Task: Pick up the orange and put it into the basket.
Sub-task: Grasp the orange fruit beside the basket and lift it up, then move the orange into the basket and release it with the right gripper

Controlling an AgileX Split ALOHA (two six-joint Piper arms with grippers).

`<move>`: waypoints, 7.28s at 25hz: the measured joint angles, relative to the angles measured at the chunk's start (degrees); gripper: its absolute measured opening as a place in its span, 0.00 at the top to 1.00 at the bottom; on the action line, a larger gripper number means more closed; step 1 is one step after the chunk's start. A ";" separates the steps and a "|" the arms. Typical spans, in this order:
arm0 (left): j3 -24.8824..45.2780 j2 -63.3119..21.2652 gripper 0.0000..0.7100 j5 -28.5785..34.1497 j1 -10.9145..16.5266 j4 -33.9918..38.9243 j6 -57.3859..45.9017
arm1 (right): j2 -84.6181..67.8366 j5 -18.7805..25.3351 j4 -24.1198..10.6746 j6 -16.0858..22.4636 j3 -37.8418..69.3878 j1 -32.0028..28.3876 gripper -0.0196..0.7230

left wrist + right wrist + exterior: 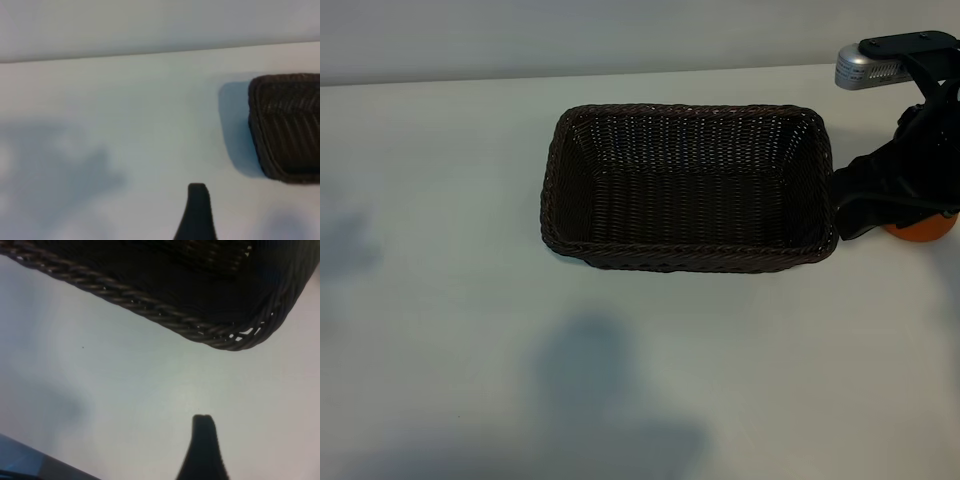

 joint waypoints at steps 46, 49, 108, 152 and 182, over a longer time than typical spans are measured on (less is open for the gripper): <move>42.61 -36.38 0.16 -1.17 0.00 1.10 0.33 | 0.00 -0.23 0.00 -0.38 0.00 0.00 0.26; 42.61 -36.40 0.16 -1.17 0.00 1.10 0.33 | 0.00 -0.23 0.00 -0.38 0.00 0.00 0.26; 42.61 -44.18 0.16 -0.91 0.00 1.15 0.38 | 24.27 -24.80 -22.35 20.30 -6.89 -11.98 0.19; 42.61 -44.18 0.16 -0.91 0.00 1.15 0.38 | 29.74 -20.15 -13.56 11.83 -7.10 -14.83 0.47; 42.61 -44.18 0.16 -0.91 0.00 1.15 0.38 | 16.35 -4.90 -13.16 10.20 -12.52 -14.83 0.87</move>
